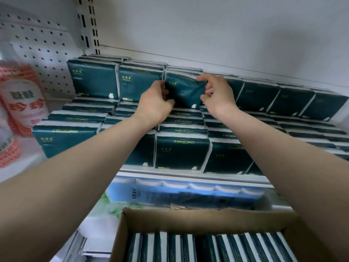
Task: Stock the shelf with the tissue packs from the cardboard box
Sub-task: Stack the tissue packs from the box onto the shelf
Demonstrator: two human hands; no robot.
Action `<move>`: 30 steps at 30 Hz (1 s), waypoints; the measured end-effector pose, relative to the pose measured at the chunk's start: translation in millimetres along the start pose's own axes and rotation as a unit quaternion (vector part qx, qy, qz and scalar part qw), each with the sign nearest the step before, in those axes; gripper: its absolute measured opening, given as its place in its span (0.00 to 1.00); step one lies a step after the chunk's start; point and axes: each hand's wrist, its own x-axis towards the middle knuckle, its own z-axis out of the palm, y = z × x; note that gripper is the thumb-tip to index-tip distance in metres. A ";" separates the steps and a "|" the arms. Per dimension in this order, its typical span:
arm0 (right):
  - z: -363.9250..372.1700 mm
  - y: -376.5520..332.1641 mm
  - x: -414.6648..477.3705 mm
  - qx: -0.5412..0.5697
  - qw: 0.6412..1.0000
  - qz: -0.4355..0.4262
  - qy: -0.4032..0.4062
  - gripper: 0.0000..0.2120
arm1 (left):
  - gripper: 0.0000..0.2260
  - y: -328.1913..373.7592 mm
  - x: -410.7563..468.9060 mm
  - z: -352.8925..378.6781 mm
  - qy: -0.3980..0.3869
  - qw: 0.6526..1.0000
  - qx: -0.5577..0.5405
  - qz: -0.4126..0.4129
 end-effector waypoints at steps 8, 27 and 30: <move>-17.0 -4.5 -17.9 0.031 0.999 0.023 -0.014 0.33 | 0.22 19.0 -10.7 -7.3 -0.004 1.000 0.003 -0.007; -78.0 -1.2 -172.4 0.044 0.998 -0.038 0.014 0.21 | 0.16 60.0 -149.9 13.2 -0.074 0.988 -0.112 0.079; -71.4 14.5 -220.3 0.042 0.998 -0.041 0.003 0.20 | 0.15 42.5 -189.7 23.2 -0.109 0.984 -0.118 0.080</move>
